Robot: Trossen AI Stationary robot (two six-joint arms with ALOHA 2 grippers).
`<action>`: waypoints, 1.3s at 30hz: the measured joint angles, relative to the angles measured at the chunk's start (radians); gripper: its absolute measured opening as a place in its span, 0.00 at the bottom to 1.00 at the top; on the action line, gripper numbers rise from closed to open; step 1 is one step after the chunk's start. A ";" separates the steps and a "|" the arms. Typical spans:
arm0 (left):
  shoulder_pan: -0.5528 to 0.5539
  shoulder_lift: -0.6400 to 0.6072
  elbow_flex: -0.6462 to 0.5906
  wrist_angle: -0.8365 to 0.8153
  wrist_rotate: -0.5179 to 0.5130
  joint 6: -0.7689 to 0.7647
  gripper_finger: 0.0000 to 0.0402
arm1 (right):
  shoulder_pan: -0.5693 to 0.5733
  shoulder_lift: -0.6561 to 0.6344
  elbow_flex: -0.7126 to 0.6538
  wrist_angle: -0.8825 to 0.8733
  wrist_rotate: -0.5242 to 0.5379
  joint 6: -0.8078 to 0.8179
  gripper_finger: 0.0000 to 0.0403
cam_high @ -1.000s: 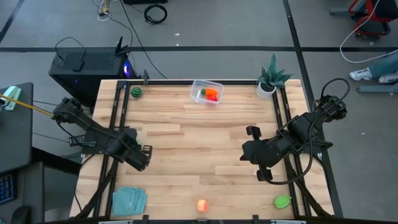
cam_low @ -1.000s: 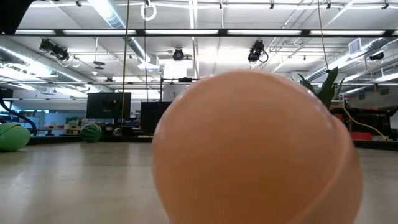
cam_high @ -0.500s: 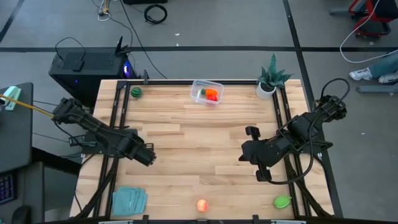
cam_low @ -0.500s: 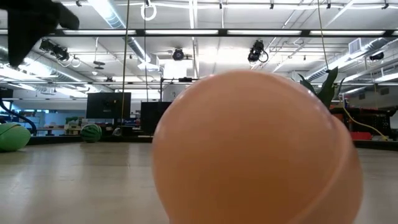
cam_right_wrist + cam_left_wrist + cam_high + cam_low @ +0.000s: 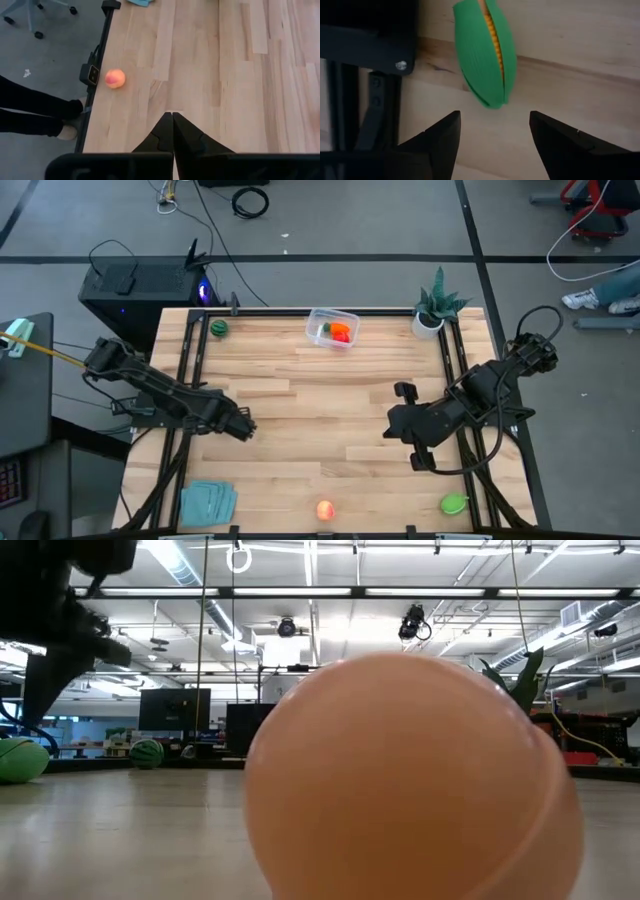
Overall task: Pick and placing Produce into tupperware
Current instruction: Put the corn into the transparent container
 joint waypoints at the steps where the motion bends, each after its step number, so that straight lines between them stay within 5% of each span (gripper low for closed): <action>1: 0.004 0.000 -0.011 0.009 -0.001 0.000 0.62 | -0.003 0.000 0.000 0.000 0.000 0.000 0.01; 14: 0.070 0.000 -0.140 0.180 -0.013 -0.002 0.62 | -0.024 0.000 0.000 0.000 0.000 -0.003 0.01; 30: 0.122 0.003 -0.149 0.146 -0.042 -0.046 0.61 | -0.024 0.000 0.000 0.000 0.000 -0.001 0.01; 39: 0.122 0.003 -0.149 0.351 -0.043 0.159 0.58 | -0.024 0.000 0.000 0.000 0.011 -0.003 0.01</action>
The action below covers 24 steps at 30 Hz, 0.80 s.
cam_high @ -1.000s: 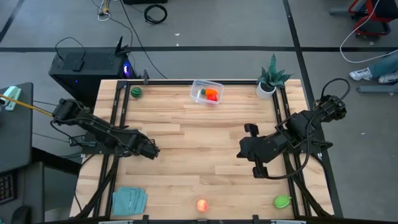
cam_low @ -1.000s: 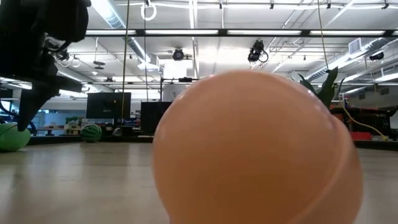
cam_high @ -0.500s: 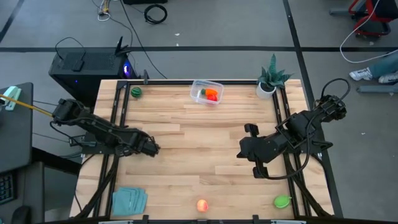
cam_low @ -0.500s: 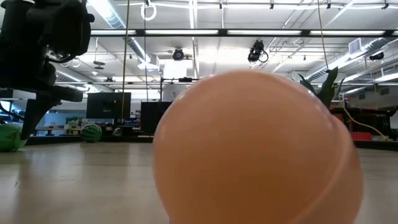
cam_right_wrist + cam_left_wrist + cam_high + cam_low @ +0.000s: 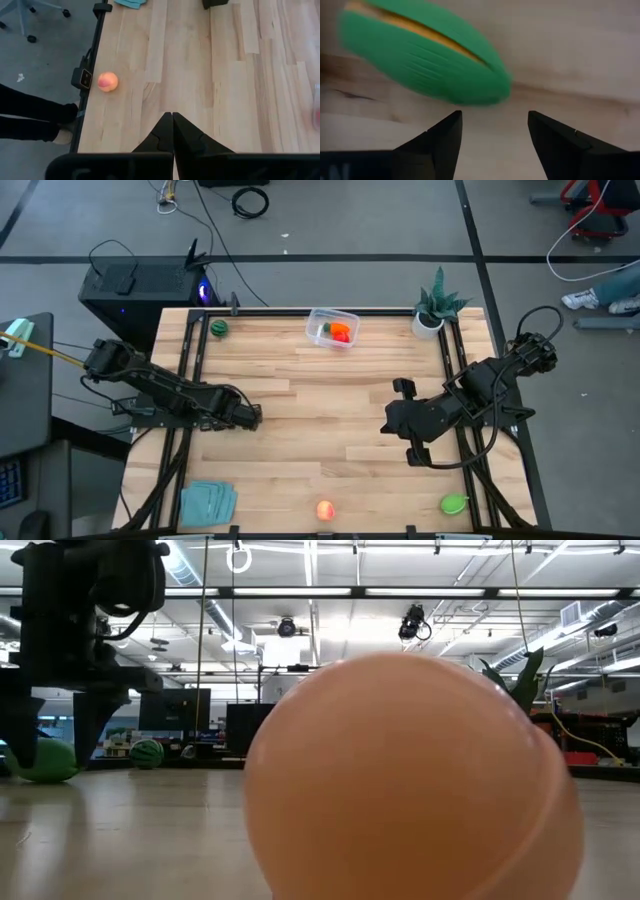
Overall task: Pick and placing Produce into tupperware
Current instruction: Put the corn into the transparent container
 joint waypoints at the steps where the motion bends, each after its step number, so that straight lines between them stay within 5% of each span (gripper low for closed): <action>1: 0.000 0.000 0.000 0.008 0.016 0.016 0.58 | 0.000 0.000 0.000 0.000 0.001 0.000 0.01; 16: 0.003 -0.106 0.000 0.039 0.321 0.338 0.56 | 0.000 0.000 0.000 0.000 0.011 0.003 0.01; 24: 0.024 -0.281 0.000 -0.032 0.255 0.566 0.57 | -0.031 0.000 0.000 0.005 0.026 0.021 0.01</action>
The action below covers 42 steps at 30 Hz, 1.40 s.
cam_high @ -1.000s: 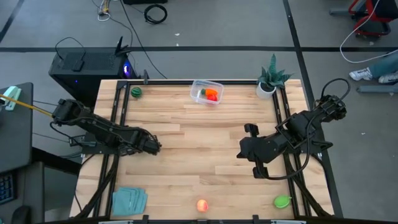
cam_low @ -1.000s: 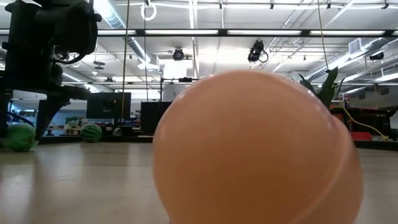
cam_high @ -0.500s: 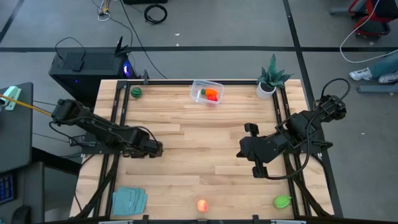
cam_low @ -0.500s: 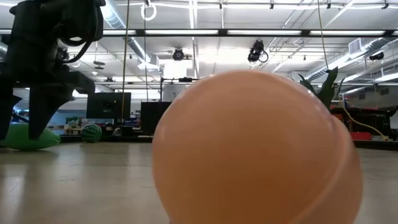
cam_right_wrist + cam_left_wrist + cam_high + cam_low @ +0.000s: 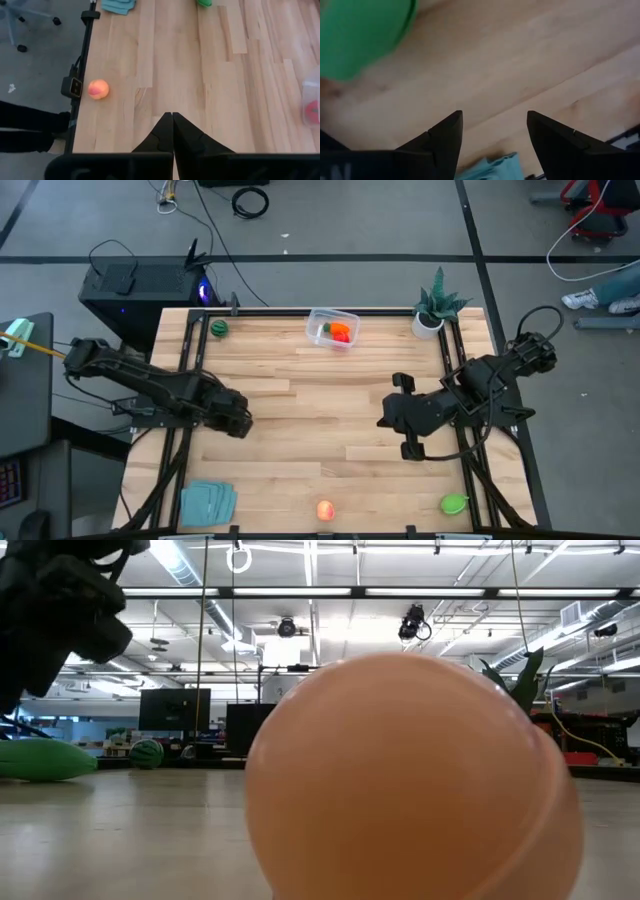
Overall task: Pick and placing Produce into tupperware
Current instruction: Put the corn into the transparent container
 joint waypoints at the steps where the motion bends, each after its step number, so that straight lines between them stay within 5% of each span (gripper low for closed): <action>1: 0.007 -0.018 0.000 -0.010 -0.011 0.032 0.57 | -0.005 0.000 0.000 0.003 0.001 0.000 0.01; 10: 0.089 -0.102 0.000 -0.159 -0.076 0.482 0.56 | -0.054 0.000 0.000 0.074 0.000 0.001 0.01; 18: 0.153 -0.100 0.000 -0.313 -0.072 0.688 0.54 | -0.125 0.000 0.000 0.132 0.000 0.089 0.01; 42: 0.181 -0.099 0.000 -0.285 -0.090 0.746 0.52 | -0.176 0.000 0.000 0.142 -0.045 0.137 0.06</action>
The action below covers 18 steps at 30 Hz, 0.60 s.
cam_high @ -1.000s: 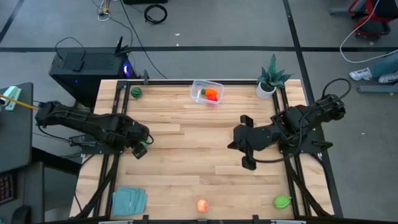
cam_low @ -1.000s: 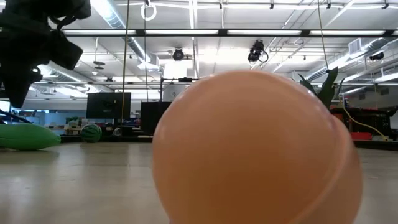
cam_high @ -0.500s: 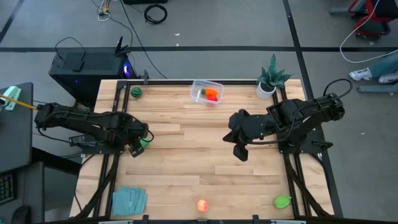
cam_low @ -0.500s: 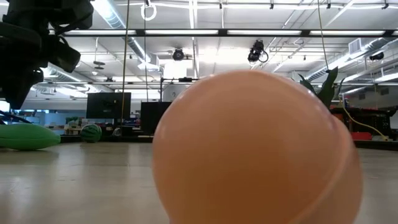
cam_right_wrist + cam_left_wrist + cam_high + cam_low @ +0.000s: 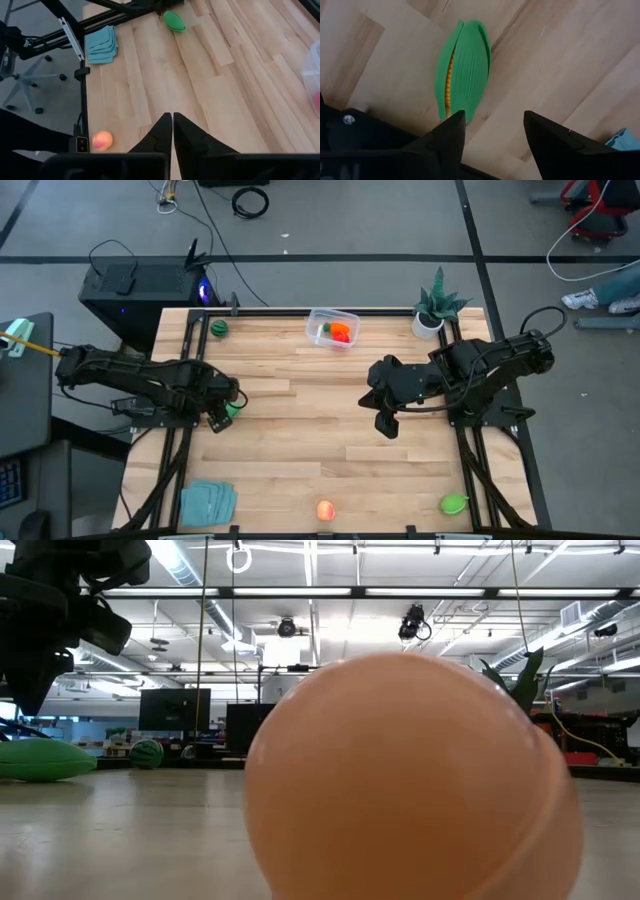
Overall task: Pick and placing Produce into tupperware
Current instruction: Put the corn into the transparent container
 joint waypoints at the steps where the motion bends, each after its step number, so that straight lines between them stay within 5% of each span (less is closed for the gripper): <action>1: 0.000 0.000 0.000 0.000 0.000 0.020 0.52 | 0.000 0.000 0.000 0.000 0.000 0.000 0.06; 11: 0.008 0.001 0.000 0.000 -0.012 0.061 0.53 | 0.000 0.000 0.000 0.000 0.000 0.000 0.06; 18: 0.069 0.025 0.000 -0.003 -0.037 0.144 0.71 | 0.000 0.000 0.000 0.000 0.000 0.000 0.06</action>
